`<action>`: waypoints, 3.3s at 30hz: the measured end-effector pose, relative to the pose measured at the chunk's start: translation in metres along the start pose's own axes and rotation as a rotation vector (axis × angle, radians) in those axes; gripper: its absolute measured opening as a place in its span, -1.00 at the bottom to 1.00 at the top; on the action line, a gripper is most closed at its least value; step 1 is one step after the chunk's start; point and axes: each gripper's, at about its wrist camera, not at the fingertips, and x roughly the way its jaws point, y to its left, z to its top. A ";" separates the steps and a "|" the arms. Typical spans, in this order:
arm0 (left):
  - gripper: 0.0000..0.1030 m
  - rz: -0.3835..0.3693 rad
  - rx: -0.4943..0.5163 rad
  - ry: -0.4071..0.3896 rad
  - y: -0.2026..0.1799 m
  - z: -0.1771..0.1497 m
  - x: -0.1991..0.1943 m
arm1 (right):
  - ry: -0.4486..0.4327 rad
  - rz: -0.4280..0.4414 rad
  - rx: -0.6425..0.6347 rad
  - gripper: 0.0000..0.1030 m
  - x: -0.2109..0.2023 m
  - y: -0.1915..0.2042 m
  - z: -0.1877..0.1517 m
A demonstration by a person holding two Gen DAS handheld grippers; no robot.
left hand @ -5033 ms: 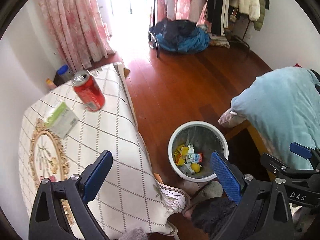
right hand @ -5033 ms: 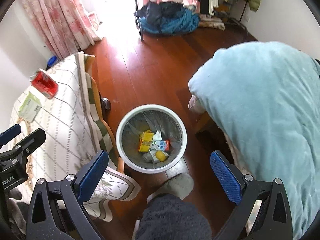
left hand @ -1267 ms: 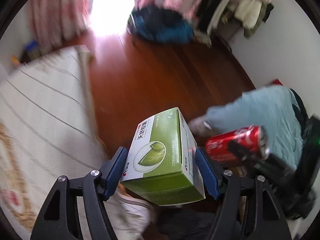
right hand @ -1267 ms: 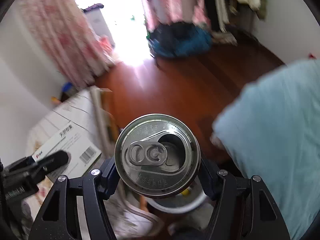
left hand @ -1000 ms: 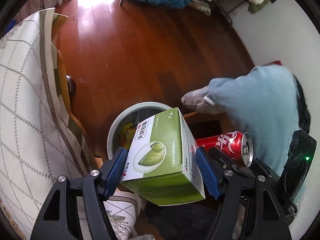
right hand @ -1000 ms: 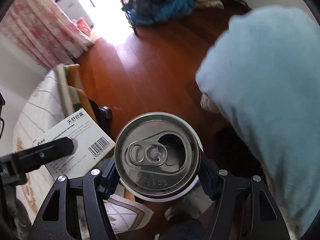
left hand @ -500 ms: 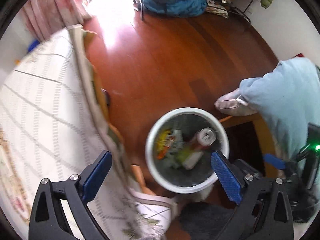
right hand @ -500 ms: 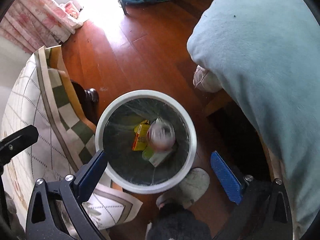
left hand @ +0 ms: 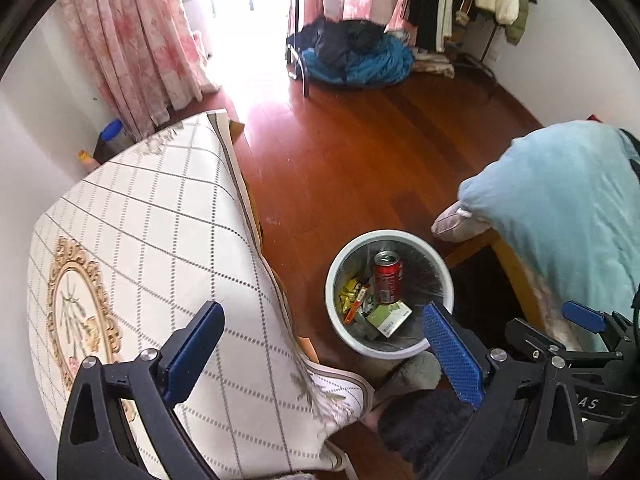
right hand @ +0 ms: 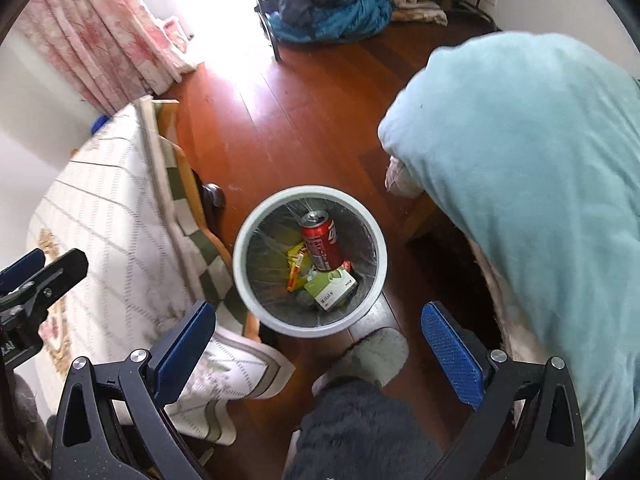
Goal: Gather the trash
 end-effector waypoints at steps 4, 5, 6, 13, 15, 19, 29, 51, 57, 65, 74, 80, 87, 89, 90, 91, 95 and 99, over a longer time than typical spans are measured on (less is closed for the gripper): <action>0.96 -0.029 0.009 -0.048 0.002 -0.009 -0.040 | -0.059 0.038 -0.012 1.00 -0.052 0.007 -0.015; 0.96 -0.041 0.007 -0.058 0.003 -0.011 -0.049 | -0.068 0.049 -0.017 1.00 -0.062 0.009 -0.017; 0.96 -0.052 0.006 -0.069 0.005 -0.013 -0.059 | -0.079 0.059 -0.022 1.00 -0.073 0.010 -0.020; 0.96 -0.142 0.005 -0.140 0.016 -0.026 -0.125 | -0.160 0.143 -0.054 1.00 -0.155 0.022 -0.043; 0.96 -0.164 0.003 -0.157 0.020 -0.031 -0.141 | -0.181 0.169 -0.060 1.00 -0.174 0.024 -0.049; 0.96 -0.197 -0.008 -0.190 0.028 -0.040 -0.169 | -0.218 0.203 -0.088 1.00 -0.210 0.031 -0.061; 0.96 -0.250 -0.011 -0.268 0.038 -0.057 -0.222 | -0.284 0.287 -0.119 1.00 -0.275 0.038 -0.084; 1.00 -0.278 -0.019 -0.313 0.046 -0.077 -0.256 | -0.295 0.310 -0.167 1.00 -0.312 0.051 -0.103; 1.00 -0.288 -0.030 -0.308 0.045 -0.076 -0.256 | -0.287 0.319 -0.179 1.00 -0.314 0.055 -0.104; 1.00 -0.306 -0.041 -0.301 0.045 -0.075 -0.254 | -0.281 0.325 -0.189 1.00 -0.314 0.058 -0.104; 1.00 -0.330 -0.042 -0.296 0.044 -0.074 -0.253 | -0.274 0.335 -0.190 1.00 -0.312 0.058 -0.102; 1.00 -0.346 -0.039 -0.294 0.040 -0.073 -0.253 | -0.279 0.331 -0.187 1.00 -0.313 0.057 -0.103; 1.00 -0.361 -0.034 -0.296 0.037 -0.072 -0.254 | -0.287 0.329 -0.185 1.00 -0.314 0.054 -0.103; 1.00 -0.364 -0.033 -0.297 0.037 -0.072 -0.254 | -0.288 0.328 -0.185 1.00 -0.314 0.054 -0.104; 1.00 -0.363 -0.034 -0.297 0.037 -0.072 -0.255 | -0.288 0.328 -0.186 1.00 -0.314 0.054 -0.104; 1.00 -0.363 -0.034 -0.297 0.037 -0.072 -0.255 | -0.288 0.329 -0.184 1.00 -0.314 0.053 -0.104; 1.00 -0.364 -0.033 -0.297 0.037 -0.072 -0.255 | -0.287 0.330 -0.185 1.00 -0.315 0.054 -0.105; 1.00 -0.363 -0.032 -0.297 0.037 -0.072 -0.255 | -0.286 0.332 -0.188 1.00 -0.316 0.054 -0.105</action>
